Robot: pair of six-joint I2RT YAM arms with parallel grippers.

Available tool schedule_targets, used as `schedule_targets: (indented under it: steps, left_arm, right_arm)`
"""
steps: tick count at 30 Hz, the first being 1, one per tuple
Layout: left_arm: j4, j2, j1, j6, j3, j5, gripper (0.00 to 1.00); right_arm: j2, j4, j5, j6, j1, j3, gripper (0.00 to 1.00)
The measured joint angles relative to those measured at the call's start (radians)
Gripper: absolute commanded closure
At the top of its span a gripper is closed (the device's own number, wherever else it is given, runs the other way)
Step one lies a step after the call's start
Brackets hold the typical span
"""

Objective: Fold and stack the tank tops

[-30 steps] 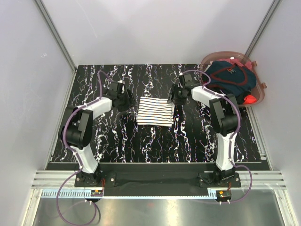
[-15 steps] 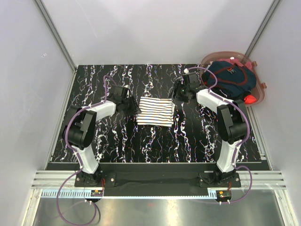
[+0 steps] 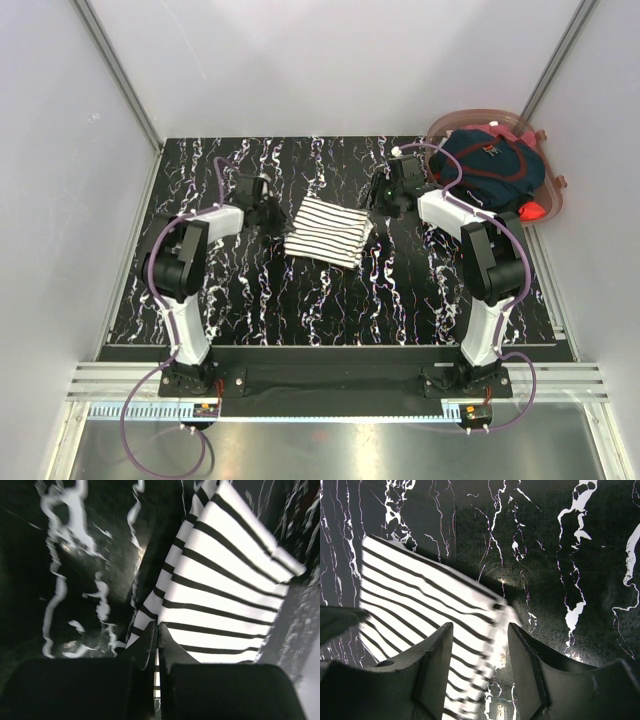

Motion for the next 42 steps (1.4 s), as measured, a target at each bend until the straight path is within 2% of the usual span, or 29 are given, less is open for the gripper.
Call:
schedule_targets:
  steps: [3,6,7,8,9,11,12,17,22,26,29,32,35,38,42]
  left_arm:
    - [0.017,0.001,0.1,-0.013,-0.003,0.034,1.0]
    - [0.072,-0.015,0.27,-0.032,-0.049,0.036,0.98]
    - [0.091,-0.031,0.342,-0.045,-0.084,0.032,0.88]
    - [0.114,-0.055,0.412,-0.057,-0.128,0.029,0.72]
    - [0.126,-0.084,0.48,-0.067,-0.175,0.012,0.37]
    - [0.135,-0.15,0.578,-0.108,-0.242,-0.006,0.1]
    - [0.123,-0.205,0.594,-0.111,-0.258,-0.055,0.01]
    - [0.004,-0.467,0.573,-0.124,-0.312,-0.268,0.01]
    - [-0.097,-0.635,0.496,-0.121,-0.319,-0.435,0.01]
    - [-0.143,-0.7,0.289,-0.065,-0.301,-0.537,0.01]
    - [-0.14,-0.699,0.115,-0.001,-0.276,-0.574,0.01]
    - [-0.116,-0.7,-0.025,0.068,-0.284,-0.596,0.01]
    - [-0.052,-0.706,-0.101,0.113,-0.34,-0.603,0.01]
    - [0.017,-0.721,-0.185,0.151,-0.446,-0.608,0.01]
    - [0.085,-0.724,-0.267,0.191,-0.557,-0.602,0.01]
  right_arm:
    - [0.0,0.002,0.0,0.005,-0.002,-0.002,0.45]
    - [0.0,0.005,-0.001,0.01,-0.004,-0.006,0.45]
    - [0.0,0.006,-0.001,0.013,-0.005,-0.007,0.45]
    - [0.0,0.006,-0.001,0.016,-0.005,-0.007,0.45]
    - [0.0,0.007,-0.002,0.018,-0.005,-0.007,0.45]
    - [0.0,0.008,-0.004,0.023,-0.005,-0.007,0.45]
    - [0.0,0.008,-0.004,0.025,-0.005,-0.007,0.45]
    - [0.0,0.016,-0.005,0.032,-0.005,-0.008,0.45]
    - [0.0,0.024,-0.008,0.038,-0.005,-0.009,0.44]
    - [-0.001,0.046,-0.011,0.039,-0.005,-0.022,0.4]
    - [-0.03,0.079,0.002,0.039,-0.005,-0.084,0.28]
    - [-0.118,0.097,0.041,0.036,-0.006,-0.187,0.16]
    - [-0.257,0.119,0.084,0.032,-0.006,-0.298,0.01]
    - [-0.423,0.155,0.135,0.021,-0.006,-0.419,0.0]
    - [-0.567,0.22,0.213,0.006,-0.006,-0.557,0.0]
